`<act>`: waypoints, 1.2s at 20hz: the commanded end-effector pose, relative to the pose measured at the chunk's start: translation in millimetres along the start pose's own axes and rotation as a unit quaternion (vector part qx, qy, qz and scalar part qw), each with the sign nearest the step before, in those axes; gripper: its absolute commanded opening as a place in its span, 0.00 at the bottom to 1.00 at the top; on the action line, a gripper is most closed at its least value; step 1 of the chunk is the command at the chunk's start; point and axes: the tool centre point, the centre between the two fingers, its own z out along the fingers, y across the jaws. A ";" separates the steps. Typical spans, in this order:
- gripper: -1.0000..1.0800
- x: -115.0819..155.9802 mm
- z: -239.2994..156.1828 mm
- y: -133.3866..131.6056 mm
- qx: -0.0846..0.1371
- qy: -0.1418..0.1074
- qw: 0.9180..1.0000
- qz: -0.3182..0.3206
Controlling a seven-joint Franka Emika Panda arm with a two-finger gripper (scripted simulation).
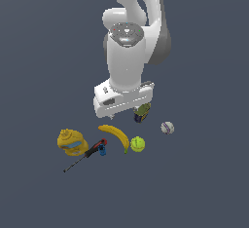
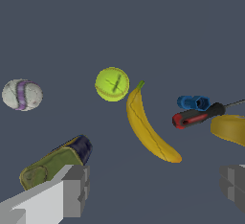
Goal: Pick up a designated object from a clutter of objects.
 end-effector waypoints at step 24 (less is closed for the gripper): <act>0.96 -8.9 139.3 37.3 0.004 0.013 0.976 -0.218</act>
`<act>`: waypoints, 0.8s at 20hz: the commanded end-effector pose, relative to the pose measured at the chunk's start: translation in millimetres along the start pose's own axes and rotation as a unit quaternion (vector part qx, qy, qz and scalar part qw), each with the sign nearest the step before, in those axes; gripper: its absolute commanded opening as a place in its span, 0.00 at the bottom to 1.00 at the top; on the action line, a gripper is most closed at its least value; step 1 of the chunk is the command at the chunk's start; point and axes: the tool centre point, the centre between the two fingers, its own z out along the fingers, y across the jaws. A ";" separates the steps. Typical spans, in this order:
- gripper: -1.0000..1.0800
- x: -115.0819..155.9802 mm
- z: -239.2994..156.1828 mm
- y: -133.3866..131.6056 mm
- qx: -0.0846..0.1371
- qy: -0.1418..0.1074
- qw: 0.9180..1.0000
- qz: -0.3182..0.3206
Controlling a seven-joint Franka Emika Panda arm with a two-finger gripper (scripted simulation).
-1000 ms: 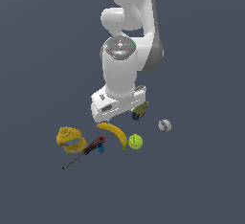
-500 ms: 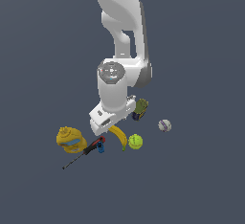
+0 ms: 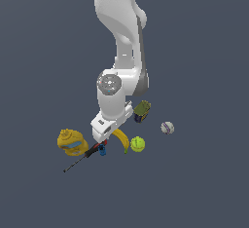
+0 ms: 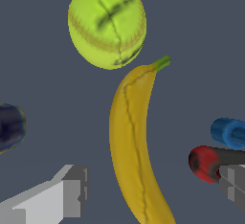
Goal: Pick up a designated object from a clutter of objects.
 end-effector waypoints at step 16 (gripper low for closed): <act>0.96 -2.7 39.2 0.0 0.000 0.001 1.000 -0.012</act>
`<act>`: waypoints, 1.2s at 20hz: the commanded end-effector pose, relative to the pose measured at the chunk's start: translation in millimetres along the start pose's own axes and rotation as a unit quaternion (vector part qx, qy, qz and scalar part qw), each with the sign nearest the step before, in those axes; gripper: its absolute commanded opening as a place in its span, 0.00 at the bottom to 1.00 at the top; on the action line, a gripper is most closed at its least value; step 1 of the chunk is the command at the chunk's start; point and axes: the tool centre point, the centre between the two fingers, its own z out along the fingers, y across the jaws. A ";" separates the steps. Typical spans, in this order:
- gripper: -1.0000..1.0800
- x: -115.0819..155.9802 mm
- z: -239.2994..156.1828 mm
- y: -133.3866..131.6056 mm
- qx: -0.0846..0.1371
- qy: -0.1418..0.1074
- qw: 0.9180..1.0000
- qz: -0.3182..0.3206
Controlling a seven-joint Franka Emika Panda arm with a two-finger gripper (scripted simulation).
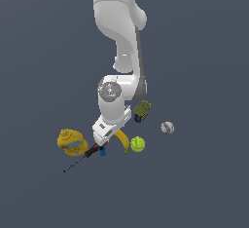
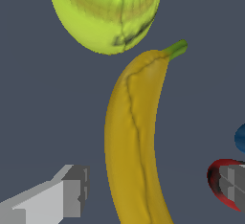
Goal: Pick up a designated object from a clutter of objects.
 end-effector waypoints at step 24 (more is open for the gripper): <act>0.00 4.2 8.6 8.1 -0.010 0.007 1.000 -0.001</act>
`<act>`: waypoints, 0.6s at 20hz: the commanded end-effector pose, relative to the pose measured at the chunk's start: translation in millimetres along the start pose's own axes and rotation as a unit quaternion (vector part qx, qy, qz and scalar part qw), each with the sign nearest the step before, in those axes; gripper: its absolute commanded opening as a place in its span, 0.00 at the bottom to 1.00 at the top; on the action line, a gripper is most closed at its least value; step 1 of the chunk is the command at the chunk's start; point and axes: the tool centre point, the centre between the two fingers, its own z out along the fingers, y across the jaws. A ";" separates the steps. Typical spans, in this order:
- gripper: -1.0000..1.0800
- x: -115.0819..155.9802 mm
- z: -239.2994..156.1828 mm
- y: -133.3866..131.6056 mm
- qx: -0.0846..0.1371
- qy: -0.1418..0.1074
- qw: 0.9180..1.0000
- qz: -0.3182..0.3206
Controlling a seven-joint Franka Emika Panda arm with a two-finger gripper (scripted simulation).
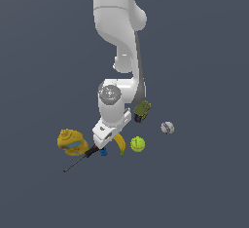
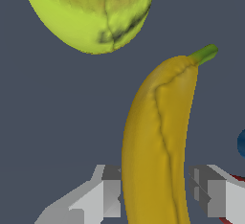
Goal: Pick up a designated object from a clutter of objects.
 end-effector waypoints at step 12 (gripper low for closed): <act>0.00 -15.0 -80.2 15.3 0.001 -0.001 1.000 0.000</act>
